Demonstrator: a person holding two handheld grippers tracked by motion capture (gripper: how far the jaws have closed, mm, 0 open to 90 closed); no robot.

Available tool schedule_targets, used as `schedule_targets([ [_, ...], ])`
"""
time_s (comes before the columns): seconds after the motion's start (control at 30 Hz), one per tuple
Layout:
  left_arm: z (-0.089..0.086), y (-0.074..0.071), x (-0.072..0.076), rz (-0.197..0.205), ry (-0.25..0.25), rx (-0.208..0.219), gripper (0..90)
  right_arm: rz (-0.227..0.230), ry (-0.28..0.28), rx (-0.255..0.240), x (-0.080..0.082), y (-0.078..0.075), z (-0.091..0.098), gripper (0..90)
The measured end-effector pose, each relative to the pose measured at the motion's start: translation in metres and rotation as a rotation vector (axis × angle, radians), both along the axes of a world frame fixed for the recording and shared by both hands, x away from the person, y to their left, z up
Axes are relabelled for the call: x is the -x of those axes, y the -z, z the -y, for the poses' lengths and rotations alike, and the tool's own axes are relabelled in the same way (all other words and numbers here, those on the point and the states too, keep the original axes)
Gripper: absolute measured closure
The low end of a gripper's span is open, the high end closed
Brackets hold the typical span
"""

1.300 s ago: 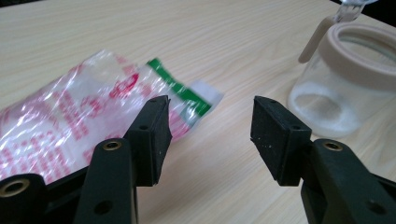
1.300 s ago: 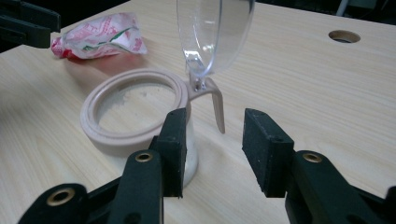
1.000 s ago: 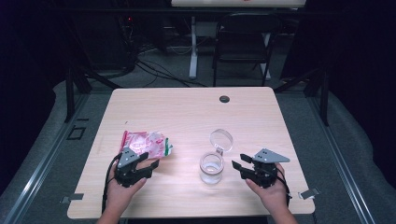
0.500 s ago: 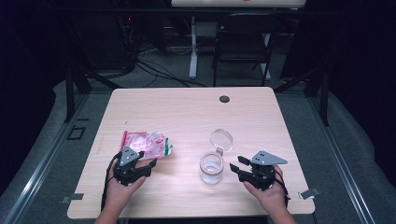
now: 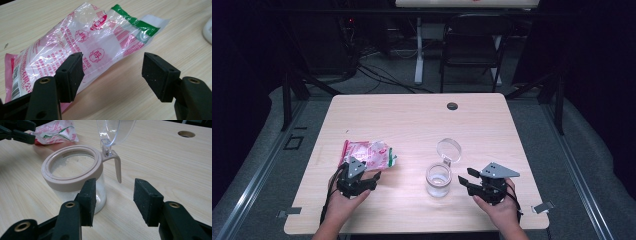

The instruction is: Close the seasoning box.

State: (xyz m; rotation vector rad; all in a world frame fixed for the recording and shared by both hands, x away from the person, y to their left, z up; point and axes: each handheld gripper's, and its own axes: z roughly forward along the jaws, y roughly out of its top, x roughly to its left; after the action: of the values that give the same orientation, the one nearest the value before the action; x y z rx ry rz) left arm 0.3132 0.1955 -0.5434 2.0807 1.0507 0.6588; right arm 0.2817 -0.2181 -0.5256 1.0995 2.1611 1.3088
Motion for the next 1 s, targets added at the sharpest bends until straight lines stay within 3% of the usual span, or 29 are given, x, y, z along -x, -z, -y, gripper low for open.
schedule_targets([
  [0.23, 0.005, 0.005, -0.004, 0.021, -0.006, -0.095, 31.9, -0.004, 0.007, -0.002, 0.002, 0.001, 0.001, 52.9],
  [0.43, 0.007, 0.013, -0.012, 0.02, -0.025, -0.15, 31.6, -0.001, 0.01, -0.003, 0.003, 0.001, 0.001, 52.4],
  [0.63, 0.009, 0.018, -0.017, 0.051, -0.037, -0.219, 31.8, 0.001, 0.019, -0.007, 0.005, 0.002, 0.003, 52.1],
  [0.7, 0.01, 0.019, -0.017, 0.061, -0.037, -0.225, 32.8, 0.002, 0.022, -0.012, 0.005, 0.002, 0.003, 52.1],
  [1.0, 0.016, 0.016, -0.019, 0.105, -0.02, -0.234, 62.9, 0.002, 0.037, -0.002, 0.009, 0.002, 0.008, 52.0],
])
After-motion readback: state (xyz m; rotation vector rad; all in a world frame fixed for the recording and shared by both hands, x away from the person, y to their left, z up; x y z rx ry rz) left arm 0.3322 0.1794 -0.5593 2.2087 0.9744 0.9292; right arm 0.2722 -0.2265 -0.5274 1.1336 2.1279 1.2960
